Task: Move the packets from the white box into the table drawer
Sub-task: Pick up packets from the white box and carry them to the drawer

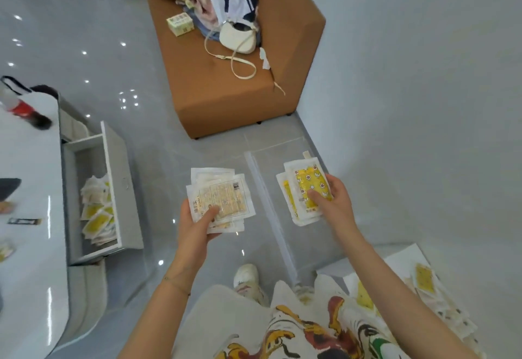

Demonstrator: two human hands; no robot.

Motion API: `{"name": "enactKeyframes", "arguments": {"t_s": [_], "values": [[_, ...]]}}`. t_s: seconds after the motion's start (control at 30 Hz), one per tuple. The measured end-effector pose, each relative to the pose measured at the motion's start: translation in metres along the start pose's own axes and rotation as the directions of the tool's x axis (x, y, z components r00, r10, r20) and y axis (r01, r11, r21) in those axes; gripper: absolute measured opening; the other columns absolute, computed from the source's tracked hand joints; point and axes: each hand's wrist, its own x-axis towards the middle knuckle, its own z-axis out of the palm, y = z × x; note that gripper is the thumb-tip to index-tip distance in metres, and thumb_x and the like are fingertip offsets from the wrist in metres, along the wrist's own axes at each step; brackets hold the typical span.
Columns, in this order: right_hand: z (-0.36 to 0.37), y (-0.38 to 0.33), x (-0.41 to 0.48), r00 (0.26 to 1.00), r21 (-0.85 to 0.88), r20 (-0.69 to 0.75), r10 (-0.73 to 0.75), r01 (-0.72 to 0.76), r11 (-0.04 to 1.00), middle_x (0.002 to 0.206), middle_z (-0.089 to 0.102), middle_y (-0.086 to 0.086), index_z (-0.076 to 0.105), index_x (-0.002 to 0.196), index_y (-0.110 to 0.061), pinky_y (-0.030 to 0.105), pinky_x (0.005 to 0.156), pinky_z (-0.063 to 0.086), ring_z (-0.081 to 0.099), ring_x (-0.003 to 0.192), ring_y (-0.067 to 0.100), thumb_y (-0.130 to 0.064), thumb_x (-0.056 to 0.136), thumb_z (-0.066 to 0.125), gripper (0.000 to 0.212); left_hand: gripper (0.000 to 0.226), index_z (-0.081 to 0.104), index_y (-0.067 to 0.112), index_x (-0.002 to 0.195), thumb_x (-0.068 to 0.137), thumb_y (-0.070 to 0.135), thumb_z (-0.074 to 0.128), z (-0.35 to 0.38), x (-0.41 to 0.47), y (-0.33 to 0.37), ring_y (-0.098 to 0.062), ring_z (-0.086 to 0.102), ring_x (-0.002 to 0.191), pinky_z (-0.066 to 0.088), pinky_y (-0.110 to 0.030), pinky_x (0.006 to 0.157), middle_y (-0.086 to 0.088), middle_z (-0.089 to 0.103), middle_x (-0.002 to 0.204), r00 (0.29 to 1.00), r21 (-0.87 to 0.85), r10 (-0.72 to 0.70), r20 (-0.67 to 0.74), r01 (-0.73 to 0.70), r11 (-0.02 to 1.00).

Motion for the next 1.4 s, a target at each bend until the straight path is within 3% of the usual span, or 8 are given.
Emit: {"name": "enactKeyframes", "arguments": {"t_s": [0.2,0.37,0.57,0.7,0.83,1.13,1.3,1.4], "values": [[0.093,-0.036,0.038,0.990,-0.048,0.136,-0.029,0.036,0.998,0.112,0.062,-0.002,0.049,0.119,-0.021,0.018,0.070,0.054,0.064,0.097,0.011,-0.006,0.086,0.068,0.041,0.037,0.047,0.028,0.120,0.092,0.006,0.060,-0.052,0.039,0.032,-0.020,0.067,0.104,0.056,-0.044,0.084,-0.001,0.063,0.121,0.991,-0.112,0.008,-0.130,-0.022,0.993],[0.154,-0.058,0.079,0.965,-0.149,0.258,-0.054,0.095,0.984,0.115,0.063,-0.003,0.050,0.127,-0.015,0.030,0.080,0.055,0.064,0.100,0.011,-0.011,0.086,0.068,0.045,0.041,0.048,0.027,0.125,0.092,0.006,0.060,-0.086,0.066,0.047,-0.022,0.065,0.109,0.056,-0.045,0.086,-0.002,0.064,0.123,0.968,-0.200,-0.002,-0.253,-0.050,0.978],[0.223,-0.080,0.137,0.911,-0.192,0.412,-0.014,0.102,0.976,0.118,0.063,0.000,0.050,0.127,-0.016,0.021,0.068,0.052,0.065,0.096,0.009,-0.009,0.086,0.068,0.045,0.039,0.049,0.031,0.118,0.092,0.004,0.059,-0.110,0.101,0.065,-0.019,0.066,0.107,0.057,-0.039,0.077,0.004,0.065,0.116,0.913,-0.330,-0.035,-0.407,-0.111,0.937],[0.272,-0.103,0.168,0.846,-0.258,0.532,0.018,0.142,0.956,0.112,0.064,-0.006,0.051,0.122,-0.022,0.027,0.073,0.053,0.064,0.097,0.008,-0.010,0.087,0.067,0.041,0.049,0.045,0.024,0.133,0.091,0.004,0.059,-0.121,0.125,0.081,-0.021,0.066,0.108,0.059,-0.038,0.075,0.001,0.066,0.121,0.865,-0.421,-0.068,-0.496,-0.172,0.891],[0.323,-0.129,0.193,0.764,-0.301,0.643,0.042,0.203,0.932,0.101,0.063,-0.017,0.052,0.119,-0.023,0.020,0.069,0.053,0.063,0.084,-0.007,-0.008,0.087,0.067,0.039,0.051,0.042,0.020,0.137,0.092,0.003,0.058,-0.134,0.139,0.093,-0.024,0.065,0.111,0.059,-0.040,0.077,-0.002,0.064,0.125,0.790,-0.480,-0.115,-0.602,-0.242,0.843],[0.468,-0.156,0.215,0.569,-0.345,0.812,0.126,0.295,0.891,0.113,0.067,0.003,0.056,0.117,-0.020,0.035,0.084,0.055,0.067,0.101,0.019,-0.008,0.084,0.070,0.038,0.052,0.041,0.017,0.138,0.091,0.005,0.061,-0.188,0.153,0.096,-0.026,0.066,0.108,0.059,-0.043,0.078,-0.007,0.062,0.127,0.608,-0.548,-0.248,-0.754,-0.375,0.747],[0.558,-0.167,0.209,0.512,-0.331,0.851,0.120,0.344,0.878,0.102,0.065,-0.011,0.052,0.118,-0.019,0.014,0.067,0.052,0.065,0.086,-0.002,-0.005,0.085,0.068,0.040,0.049,0.044,0.021,0.133,0.091,0.004,0.059,-0.235,0.168,0.094,-0.019,0.068,0.101,0.058,-0.034,0.070,-0.002,0.065,0.120,0.539,-0.598,-0.330,-0.775,-0.457,0.658],[0.603,-0.174,0.206,0.521,-0.317,0.848,0.098,0.350,0.881,0.102,0.065,-0.010,0.052,0.122,-0.016,0.011,0.065,0.050,0.065,0.085,-0.003,-0.004,0.085,0.067,0.042,0.042,0.048,0.023,0.126,0.090,0.004,0.059,-0.268,0.180,0.099,-0.020,0.068,0.102,0.058,-0.034,0.070,-0.001,0.065,0.119,0.535,-0.616,-0.352,-0.768,-0.468,0.633]]}}
